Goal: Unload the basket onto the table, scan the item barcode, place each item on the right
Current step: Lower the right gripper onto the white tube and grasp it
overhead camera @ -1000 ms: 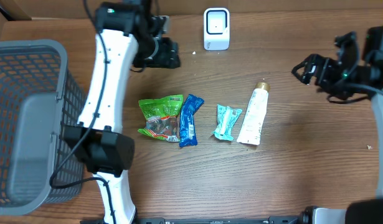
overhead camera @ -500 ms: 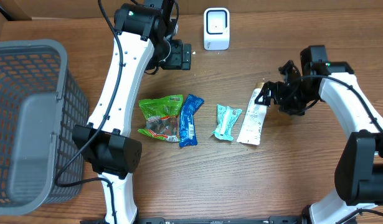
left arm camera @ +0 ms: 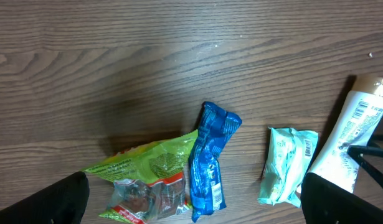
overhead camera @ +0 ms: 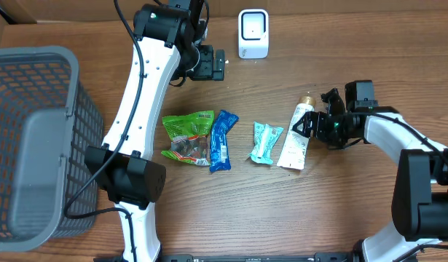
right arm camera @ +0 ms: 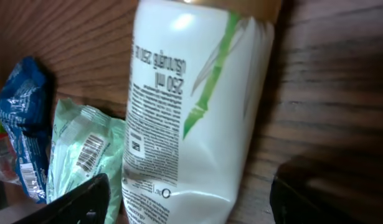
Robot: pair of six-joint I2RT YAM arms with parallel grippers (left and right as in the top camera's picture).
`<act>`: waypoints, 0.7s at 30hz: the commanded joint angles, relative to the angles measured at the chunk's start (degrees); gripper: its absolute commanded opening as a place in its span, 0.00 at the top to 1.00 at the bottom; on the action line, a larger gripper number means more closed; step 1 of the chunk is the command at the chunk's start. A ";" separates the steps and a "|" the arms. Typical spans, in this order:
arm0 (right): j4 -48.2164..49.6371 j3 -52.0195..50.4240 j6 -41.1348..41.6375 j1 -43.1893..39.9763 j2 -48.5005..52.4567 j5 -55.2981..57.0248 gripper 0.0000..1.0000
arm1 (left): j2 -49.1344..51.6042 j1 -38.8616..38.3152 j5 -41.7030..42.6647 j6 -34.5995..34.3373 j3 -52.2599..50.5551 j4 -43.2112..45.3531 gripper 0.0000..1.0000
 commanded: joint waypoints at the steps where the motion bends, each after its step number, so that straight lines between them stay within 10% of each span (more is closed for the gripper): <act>1: 2.29 -2.62 2.05 0.28 0.04 -0.04 0.22 | -0.94 0.15 -0.79 -0.55 1.33 0.22 0.00; 16: 6.51 -6.71 3.48 2.21 0.09 1.09 0.41 | -0.94 0.15 -2.71 -0.37 1.33 0.20 0.00; 21: 9.60 -8.94 3.50 2.19 0.09 1.09 0.69 | -0.94 0.15 -2.71 -0.37 1.33 0.20 0.00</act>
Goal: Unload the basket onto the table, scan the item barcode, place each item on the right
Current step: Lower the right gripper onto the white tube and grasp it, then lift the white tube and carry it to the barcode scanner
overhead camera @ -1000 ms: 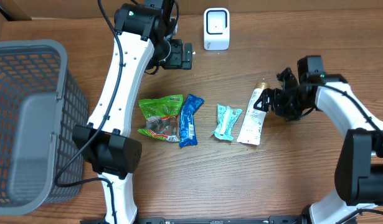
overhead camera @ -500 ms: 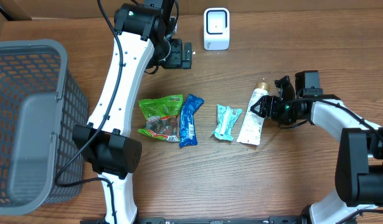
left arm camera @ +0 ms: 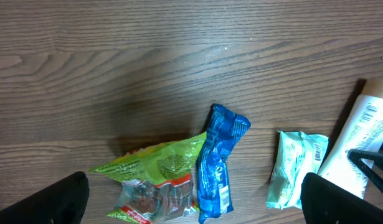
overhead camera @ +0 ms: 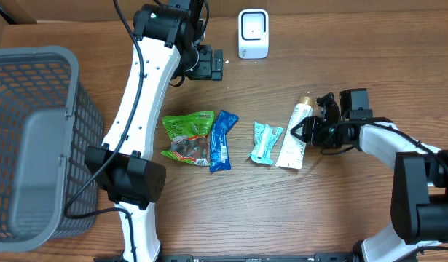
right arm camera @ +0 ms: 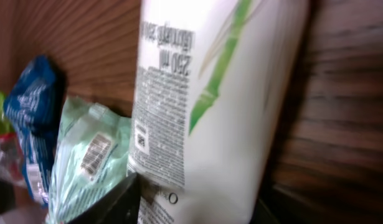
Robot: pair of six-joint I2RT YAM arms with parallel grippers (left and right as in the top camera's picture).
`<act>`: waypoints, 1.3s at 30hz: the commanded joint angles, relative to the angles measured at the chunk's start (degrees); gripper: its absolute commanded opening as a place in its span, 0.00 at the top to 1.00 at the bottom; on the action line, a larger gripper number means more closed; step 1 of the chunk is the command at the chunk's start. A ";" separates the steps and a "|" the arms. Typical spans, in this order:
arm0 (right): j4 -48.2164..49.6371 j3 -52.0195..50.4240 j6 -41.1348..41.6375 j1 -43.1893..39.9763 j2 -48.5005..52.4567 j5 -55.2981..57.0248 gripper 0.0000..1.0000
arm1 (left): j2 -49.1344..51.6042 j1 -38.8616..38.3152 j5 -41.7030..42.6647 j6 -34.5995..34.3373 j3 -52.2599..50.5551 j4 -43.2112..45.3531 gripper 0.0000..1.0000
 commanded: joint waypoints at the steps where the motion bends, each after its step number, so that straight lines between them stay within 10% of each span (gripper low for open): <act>1: -0.20 -2.71 -0.20 0.48 0.85 2.82 0.75 | -0.94 0.15 -0.79 -0.37 1.33 0.20 0.00; 6: -0.20 -2.49 -0.15 0.35 0.83 2.80 0.96 | -0.94 0.46 -2.38 0.09 1.33 0.55 0.00; 22: -34.88 33.97 -5.68 6.49 -4.09 31.91 0.96 | -0.94 9.25 -12.72 0.07 1.33 0.68 0.00; 26: -29.64 41.16 -5.27 11.89 -4.09 47.45 0.96 | -0.94 9.33 -12.72 0.07 1.33 0.66 0.00; 39: 8.15 41.33 -40.17 21.92 3.74 63.28 0.96 | -0.94 9.33 -12.70 0.07 1.33 0.68 0.00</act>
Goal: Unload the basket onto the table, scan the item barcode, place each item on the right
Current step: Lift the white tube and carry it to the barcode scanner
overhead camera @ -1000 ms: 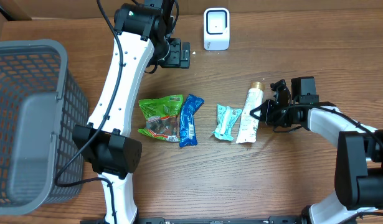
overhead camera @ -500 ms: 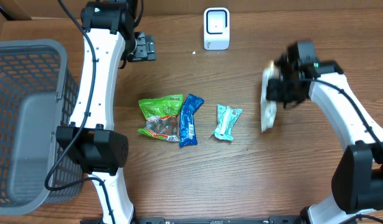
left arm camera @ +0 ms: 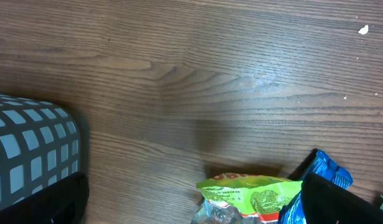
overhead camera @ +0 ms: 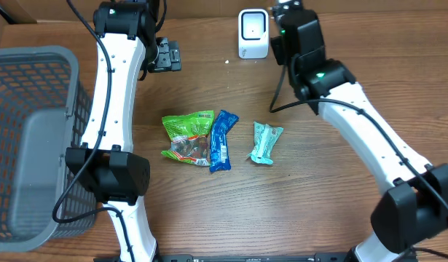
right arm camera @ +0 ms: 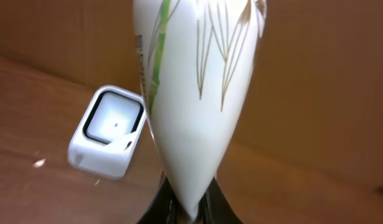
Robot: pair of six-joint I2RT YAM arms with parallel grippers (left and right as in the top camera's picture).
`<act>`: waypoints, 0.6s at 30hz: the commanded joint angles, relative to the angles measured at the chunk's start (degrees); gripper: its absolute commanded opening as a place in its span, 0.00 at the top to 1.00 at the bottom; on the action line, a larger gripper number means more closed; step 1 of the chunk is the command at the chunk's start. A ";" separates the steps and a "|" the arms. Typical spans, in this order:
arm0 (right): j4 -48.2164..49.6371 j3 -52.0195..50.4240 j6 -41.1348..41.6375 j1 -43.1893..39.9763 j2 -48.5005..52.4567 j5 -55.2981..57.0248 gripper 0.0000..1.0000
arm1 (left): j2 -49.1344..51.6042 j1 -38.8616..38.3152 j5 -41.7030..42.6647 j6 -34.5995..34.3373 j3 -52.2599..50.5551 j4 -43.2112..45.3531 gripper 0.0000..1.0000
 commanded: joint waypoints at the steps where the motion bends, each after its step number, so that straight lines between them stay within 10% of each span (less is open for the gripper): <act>1: 7.32 1.81 -16.41 -0.17 4.28 4.26 0.96 | -0.94 -0.37 -0.74 0.04 1.33 -0.11 0.00; 9: 24.00 1.81 -38.64 -0.22 14.23 4.22 0.96 | -0.94 -0.37 -0.72 0.04 1.33 -0.11 0.00; 18: 33.73 1.81 -40.96 -0.33 19.91 -2.16 0.96 | -0.94 -0.37 -0.72 0.07 1.33 -0.11 0.00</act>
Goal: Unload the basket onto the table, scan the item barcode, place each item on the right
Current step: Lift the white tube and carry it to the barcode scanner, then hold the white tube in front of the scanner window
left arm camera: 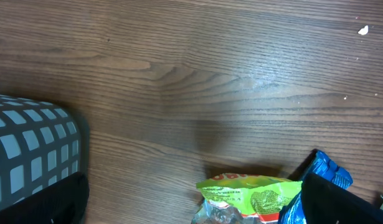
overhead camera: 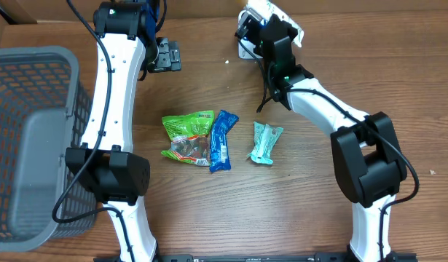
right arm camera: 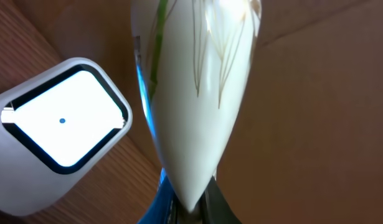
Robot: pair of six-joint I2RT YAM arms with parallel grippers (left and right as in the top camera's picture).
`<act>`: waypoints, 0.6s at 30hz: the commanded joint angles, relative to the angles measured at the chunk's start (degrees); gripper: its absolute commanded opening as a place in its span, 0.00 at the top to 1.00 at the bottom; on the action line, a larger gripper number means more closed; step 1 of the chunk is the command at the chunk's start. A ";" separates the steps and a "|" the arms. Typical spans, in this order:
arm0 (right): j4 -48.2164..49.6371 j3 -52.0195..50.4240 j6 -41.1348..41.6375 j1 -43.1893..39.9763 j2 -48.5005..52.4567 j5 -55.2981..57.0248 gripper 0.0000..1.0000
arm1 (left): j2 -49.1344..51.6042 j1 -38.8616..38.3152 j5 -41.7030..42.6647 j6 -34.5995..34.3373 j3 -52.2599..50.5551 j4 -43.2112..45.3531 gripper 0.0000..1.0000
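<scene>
A white tube (right arm camera: 191, 93) with green and gold leaf lines stands tail down in my right gripper (right arm camera: 189, 208), which is shut on its crimped end. Right beside it is the white barcode scanner (right arm camera: 60, 124), its lit window facing the tube. A blue glint runs along the tube's left edge. From overhead the right gripper (overhead camera: 261, 30) and tube (overhead camera: 280, 14) sit at the back of the table, covering most of the scanner (overhead camera: 243, 49). My left gripper (overhead camera: 165, 56) is open and empty at the back left.
On the wooden table lie a green snack packet (overhead camera: 189, 135), a blue packet (overhead camera: 222, 140) and a mint packet (overhead camera: 266, 142). A grey mesh basket (overhead camera: 34, 138) stands at the left edge. The left wrist view shows the basket's corner (left arm camera: 29, 149) and the green packet (left arm camera: 250, 199).
My right gripper has carried the tube closer to the scanner, whose window now looms large beside it, and a blue glint has appeared on the tube. The left arm has not moved.
The tube lay on the table at the right with my open right gripper beside it. Then the fingers were around it. Later it was held upright near the scanner at the back, and the left arm had shifted left. Now the tube is right against the scanner.
</scene>
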 commanded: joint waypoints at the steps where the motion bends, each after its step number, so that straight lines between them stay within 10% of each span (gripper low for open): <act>1: 3.37 1.79 -1.33 -0.20 0.76 -3.21 0.96 | -0.94 -0.39 -0.72 0.07 1.29 -0.11 0.00; 18: 7.89 1.79 -0.92 -0.85 6.27 -5.88 0.96 | -0.94 -0.39 -0.72 0.04 1.29 -0.09 0.00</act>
